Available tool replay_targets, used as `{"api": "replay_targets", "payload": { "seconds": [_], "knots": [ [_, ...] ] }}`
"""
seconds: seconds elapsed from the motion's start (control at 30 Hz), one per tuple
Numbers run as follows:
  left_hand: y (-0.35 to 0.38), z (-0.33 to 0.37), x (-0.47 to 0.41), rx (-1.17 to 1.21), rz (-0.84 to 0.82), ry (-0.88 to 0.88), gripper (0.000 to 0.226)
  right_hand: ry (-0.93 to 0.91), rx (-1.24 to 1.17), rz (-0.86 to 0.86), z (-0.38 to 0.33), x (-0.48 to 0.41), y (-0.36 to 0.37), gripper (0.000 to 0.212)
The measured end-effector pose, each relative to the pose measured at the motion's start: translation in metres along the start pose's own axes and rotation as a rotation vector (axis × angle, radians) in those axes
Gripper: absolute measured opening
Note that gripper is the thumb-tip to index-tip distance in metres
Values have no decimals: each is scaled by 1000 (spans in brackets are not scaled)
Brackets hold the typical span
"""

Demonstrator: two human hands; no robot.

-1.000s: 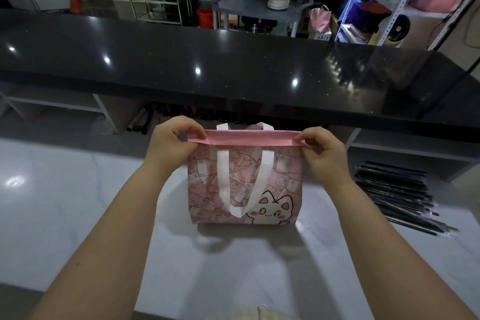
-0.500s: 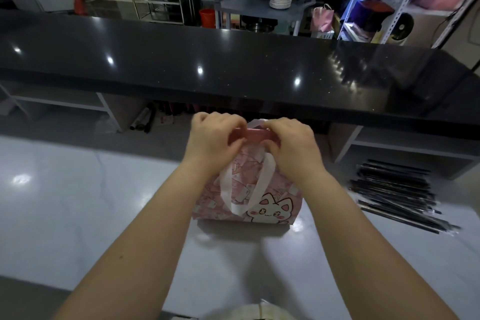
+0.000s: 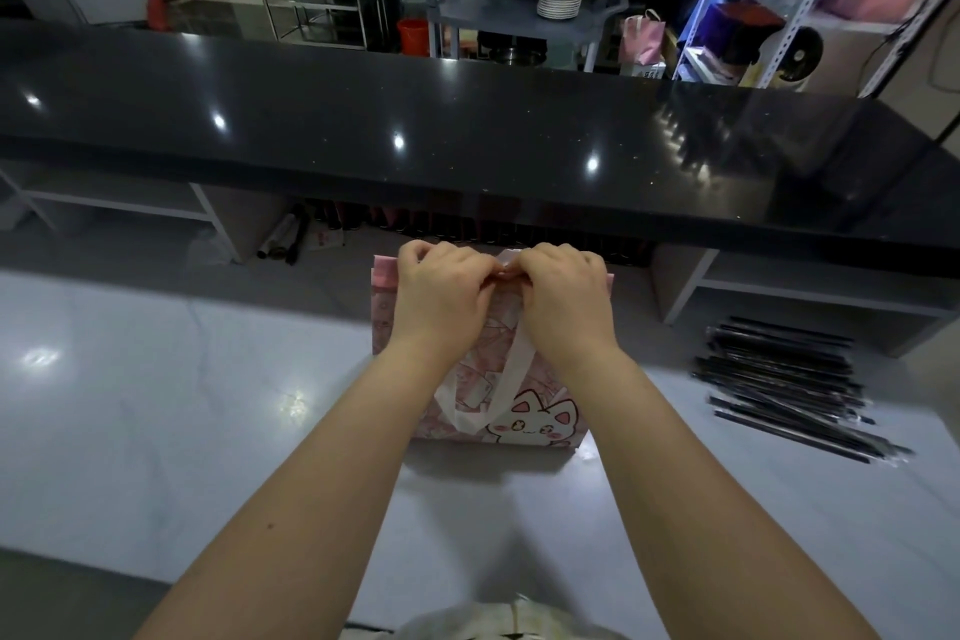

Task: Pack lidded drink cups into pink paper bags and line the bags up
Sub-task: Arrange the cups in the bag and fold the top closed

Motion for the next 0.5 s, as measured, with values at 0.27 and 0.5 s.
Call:
{"api": "replay_targets", "payload": {
  "seconds": [0.27,0.5],
  "knots": [
    [-1,1,11,-5,84,-3,14,-42,-10,120,-2,12,-2,20],
    [-10,-13,14,-4,126,-8,14,-25,10,133,11,18,-5,17]
  ]
}}
Point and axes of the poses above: each hand's wrist, its own x-axis away from the middle knuckle, its own y-axis out of the palm, z = x × y, the point moved 7 cm from there along -x, towards the middle knuckle, and after that the axes turned 10 degrees about -y, right-handed, at the moved point
